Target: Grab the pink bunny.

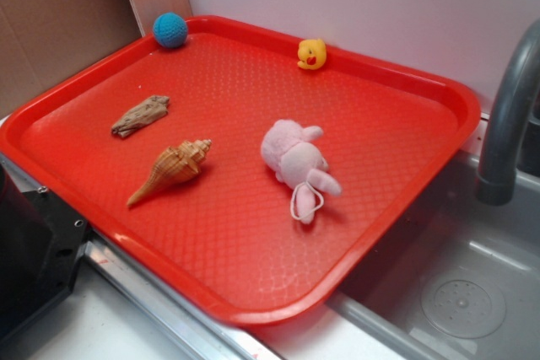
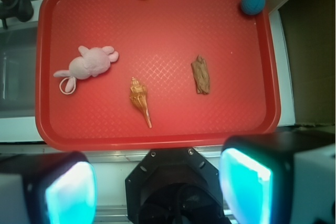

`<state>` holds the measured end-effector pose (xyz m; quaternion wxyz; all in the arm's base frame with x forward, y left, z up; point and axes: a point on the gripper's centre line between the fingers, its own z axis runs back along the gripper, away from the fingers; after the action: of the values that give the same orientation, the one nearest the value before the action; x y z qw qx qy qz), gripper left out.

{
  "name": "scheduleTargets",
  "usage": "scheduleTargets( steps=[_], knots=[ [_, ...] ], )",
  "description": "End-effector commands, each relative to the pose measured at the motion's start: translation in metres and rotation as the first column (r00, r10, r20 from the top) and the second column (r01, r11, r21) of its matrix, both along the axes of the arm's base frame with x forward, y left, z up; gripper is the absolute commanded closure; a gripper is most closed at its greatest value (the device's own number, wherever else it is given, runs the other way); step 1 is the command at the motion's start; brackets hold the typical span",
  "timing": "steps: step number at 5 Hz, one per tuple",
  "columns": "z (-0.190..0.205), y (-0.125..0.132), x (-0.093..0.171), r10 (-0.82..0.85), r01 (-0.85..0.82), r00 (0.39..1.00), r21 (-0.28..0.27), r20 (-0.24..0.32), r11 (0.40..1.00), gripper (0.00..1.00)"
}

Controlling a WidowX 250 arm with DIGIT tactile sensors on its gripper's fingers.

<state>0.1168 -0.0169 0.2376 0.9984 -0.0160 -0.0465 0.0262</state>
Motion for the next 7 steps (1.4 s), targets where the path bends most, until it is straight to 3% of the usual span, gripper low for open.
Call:
scheduleTargets(
  steps=[1, 2, 3, 4, 6, 7],
  knots=[
    [-0.059, -0.047, 0.039, 0.219, -0.220, 0.976, -0.035, -0.015, 0.975, 0.00],
    [-0.091, -0.063, 0.068, 0.336, -0.336, 0.942, -0.038, -0.010, 0.941, 0.00],
    [-0.116, -0.076, 0.094, 0.300, -0.303, 0.953, -0.067, -0.051, 0.951, 0.00],
    [-0.149, -0.087, 0.111, 0.267, -0.268, 0.963, -0.045, -0.038, 0.962, 0.00],
    [-0.210, -0.106, 0.117, 0.179, -0.178, 0.982, 0.024, -0.051, 0.984, 0.00],
    [-0.219, -0.107, 0.119, 0.178, -0.177, 0.983, 0.038, -0.050, 0.984, 0.00]
  ],
)
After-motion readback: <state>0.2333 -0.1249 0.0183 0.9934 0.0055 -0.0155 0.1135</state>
